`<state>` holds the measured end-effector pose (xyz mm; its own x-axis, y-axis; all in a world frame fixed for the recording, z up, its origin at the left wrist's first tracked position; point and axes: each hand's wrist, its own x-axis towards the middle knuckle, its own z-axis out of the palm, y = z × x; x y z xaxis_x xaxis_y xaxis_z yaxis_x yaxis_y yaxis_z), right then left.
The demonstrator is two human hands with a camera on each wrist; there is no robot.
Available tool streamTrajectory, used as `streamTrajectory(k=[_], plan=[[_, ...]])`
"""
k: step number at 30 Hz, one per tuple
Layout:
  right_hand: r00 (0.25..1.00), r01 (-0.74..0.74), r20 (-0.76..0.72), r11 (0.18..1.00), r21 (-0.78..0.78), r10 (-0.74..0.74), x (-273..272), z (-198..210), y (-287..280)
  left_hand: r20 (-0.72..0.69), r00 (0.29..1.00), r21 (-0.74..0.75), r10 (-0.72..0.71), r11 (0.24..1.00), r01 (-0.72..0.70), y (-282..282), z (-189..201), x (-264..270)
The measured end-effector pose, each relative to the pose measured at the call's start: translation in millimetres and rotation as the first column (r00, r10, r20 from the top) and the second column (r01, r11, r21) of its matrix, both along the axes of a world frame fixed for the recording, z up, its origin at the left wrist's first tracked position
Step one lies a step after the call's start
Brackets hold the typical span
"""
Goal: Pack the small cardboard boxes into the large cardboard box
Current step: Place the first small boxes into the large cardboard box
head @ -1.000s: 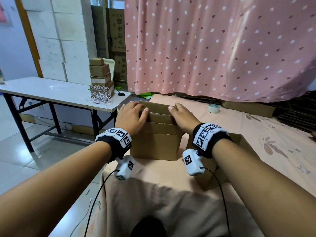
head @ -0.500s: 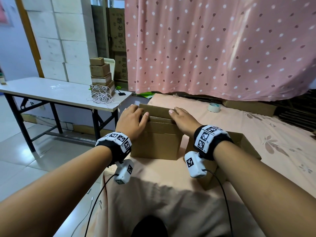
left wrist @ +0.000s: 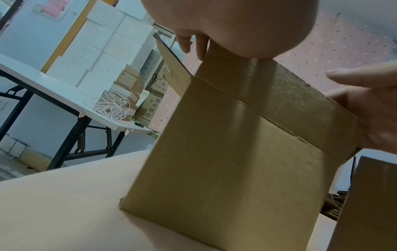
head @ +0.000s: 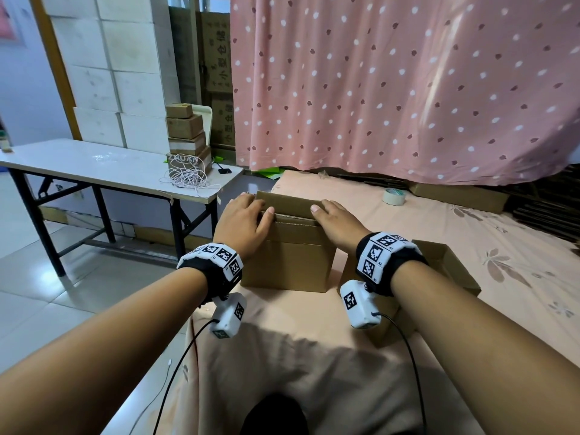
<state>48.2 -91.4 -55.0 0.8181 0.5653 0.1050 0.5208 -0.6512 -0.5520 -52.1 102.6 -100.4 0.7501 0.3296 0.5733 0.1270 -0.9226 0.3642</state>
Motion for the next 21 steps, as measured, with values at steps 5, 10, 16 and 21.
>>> streamTrajectory(k=[5,10,16,21], plan=[[1.0,0.002,0.001,1.0,-0.014,-0.002,1.6,-6.2,-1.0,-0.001,1.0,-0.002,-0.001,1.0,0.001,0.0,-0.7,-0.5],[1.0,0.001,0.016,0.999,-0.036,0.0,-1.6,-5.8,-1.9,-0.026,1.0,0.003,0.003,1.0,-0.003,0.4,-0.6,-0.4],[0.999,-0.005,0.032,0.998,-0.065,0.007,-4.1,-5.7,-1.6,-0.043,0.999,0.001,0.024,1.0,-0.024,-0.6,-0.8,-0.1],[1.0,0.001,0.031,0.997,-0.078,0.001,-5.6,-6.8,-1.3,-0.104,0.994,-0.016,0.03,0.999,-0.032,-2.7,2.4,-1.8]])
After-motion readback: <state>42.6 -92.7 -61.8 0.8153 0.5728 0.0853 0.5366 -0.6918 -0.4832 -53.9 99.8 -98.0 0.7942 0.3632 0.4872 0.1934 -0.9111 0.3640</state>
